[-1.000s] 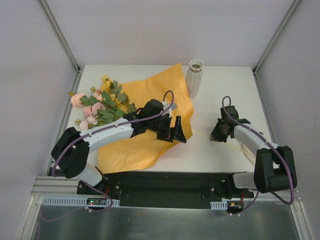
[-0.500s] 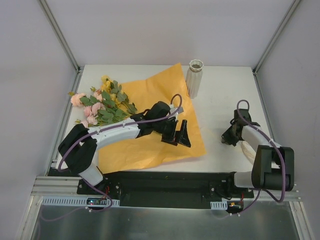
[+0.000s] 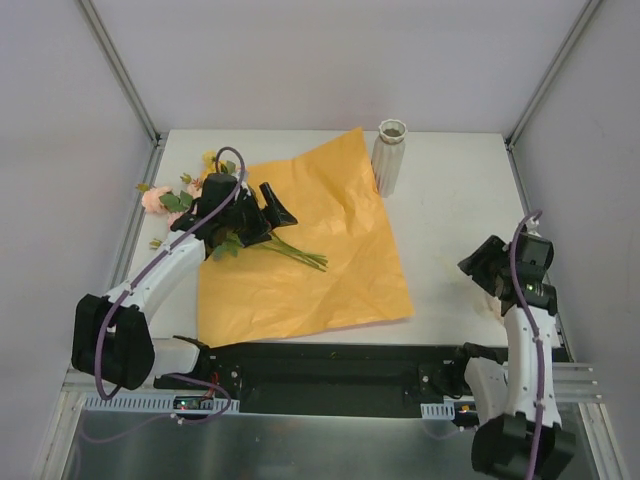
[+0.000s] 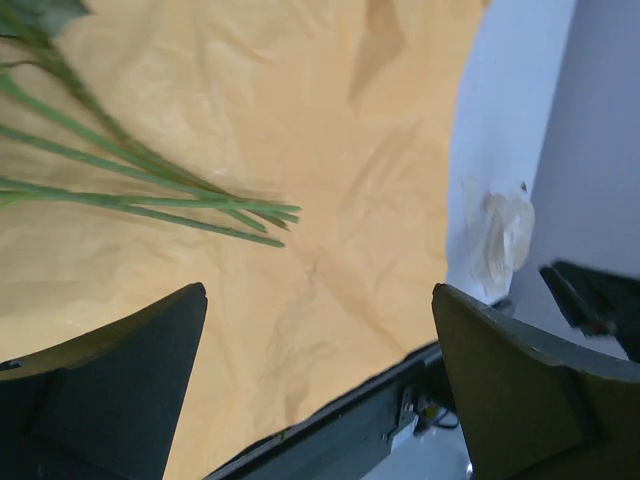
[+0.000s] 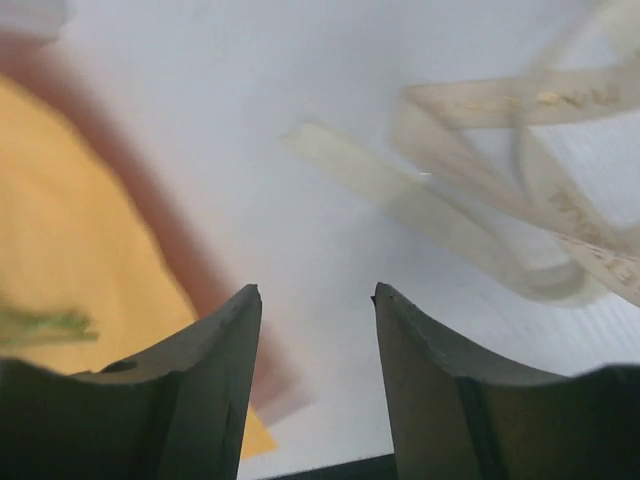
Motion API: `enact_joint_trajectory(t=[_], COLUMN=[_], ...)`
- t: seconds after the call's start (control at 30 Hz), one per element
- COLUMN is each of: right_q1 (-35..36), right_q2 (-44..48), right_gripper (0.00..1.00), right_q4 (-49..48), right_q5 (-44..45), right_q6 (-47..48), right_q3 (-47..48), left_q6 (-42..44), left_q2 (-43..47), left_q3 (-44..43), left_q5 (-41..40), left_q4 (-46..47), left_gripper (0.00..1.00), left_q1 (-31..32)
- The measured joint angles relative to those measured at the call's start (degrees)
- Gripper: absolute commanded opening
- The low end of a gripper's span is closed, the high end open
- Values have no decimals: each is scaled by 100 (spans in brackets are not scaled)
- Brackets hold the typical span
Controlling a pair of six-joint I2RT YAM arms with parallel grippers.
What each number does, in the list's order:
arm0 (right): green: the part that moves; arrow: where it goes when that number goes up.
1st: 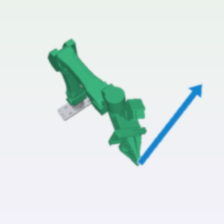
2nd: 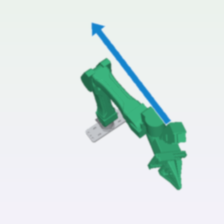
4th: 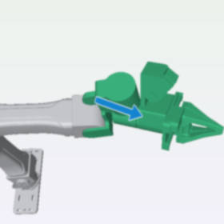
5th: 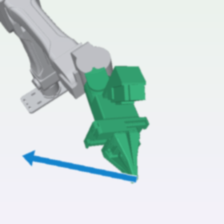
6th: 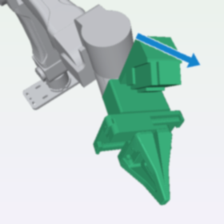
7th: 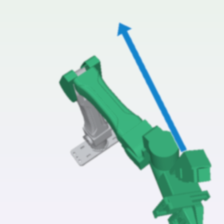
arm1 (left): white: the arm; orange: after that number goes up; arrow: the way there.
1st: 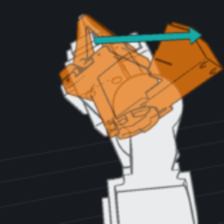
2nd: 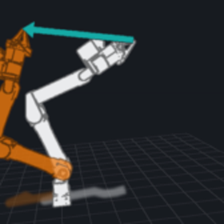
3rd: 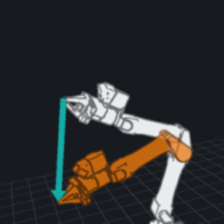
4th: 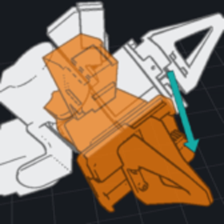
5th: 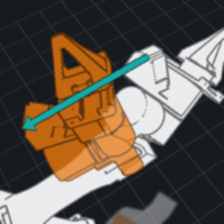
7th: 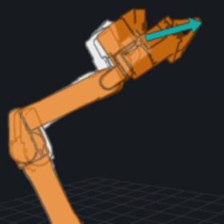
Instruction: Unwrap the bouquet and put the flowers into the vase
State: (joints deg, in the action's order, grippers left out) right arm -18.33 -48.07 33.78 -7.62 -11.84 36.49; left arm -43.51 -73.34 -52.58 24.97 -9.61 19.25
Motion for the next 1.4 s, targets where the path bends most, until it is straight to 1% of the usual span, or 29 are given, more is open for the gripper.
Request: enact_joint_trajectory(t=[0.07,0.1,0.2,0.3,0.33,0.5,0.53,0.63,0.73,0.77,0.87,0.93,1.2,1.23,1.27,1.4], right_q1=[498,811,1593,1998,2052,2122,2122,2127,2127,2127,2127,2127,2127,2127,2127,2127], right_q2=[538,765,1298,1565,1582,1652,1696,1764,1773,1784,1838,1843,1816,1805,1801,1799], right_gripper=[56,56,56,55,55,56,56,56,56,57,57,56,57,57,57,57], right_q4=[76,120,302,581,702,1154,1211,1344,1375,1386,1416,1419,1425,1425,1423,1425], right_q5=[-247,-328,-387,-409,-400,-367,-382,-450,-487,-490,-525,-531,-531,-529,-531,-529], right_q6=[127,162,164,153,155,210,219,243,278,293,315,332,354,354,354,354], right_q3=[175,256,378,389,393,407,409,448,474,474,474,474,474,474,474,474], left_q6=[-116,-219,-590,-1008,-1134,-1537,-1578,-1735,-1838,-1873,-1937,-1969,-2041,-2046,-2048,-2070], left_q2=[-42,-85,-295,-603,-734,-1598,-1714,-1980,-2009,-2009,-2011,-2017,-2059,-2083,-2114,-2282], left_q3=[0,0,0,-2,-11,-337,-387,-479,-479,-479,-479,-479,-474,-474,-474,-474], left_q5=[-289,-422,-741,-984,-1071,-1307,-1342,-1478,-1613,-1665,-1784,-1840,-2083,-2103,-2109,-2116], left_q4=[-190,-280,-435,-492,-509,-599,-590,-595,-619,-614,-616,-612,-614,-612,-612,-612], left_gripper=[92,90,87,84,79,74,69,66,65,59,56,52,46,42,40,37], left_q1=[-223,-332,-619,-831,-892,-960,-960,-957,-957,-957,-957,-957,-957,-957,-957,-957])
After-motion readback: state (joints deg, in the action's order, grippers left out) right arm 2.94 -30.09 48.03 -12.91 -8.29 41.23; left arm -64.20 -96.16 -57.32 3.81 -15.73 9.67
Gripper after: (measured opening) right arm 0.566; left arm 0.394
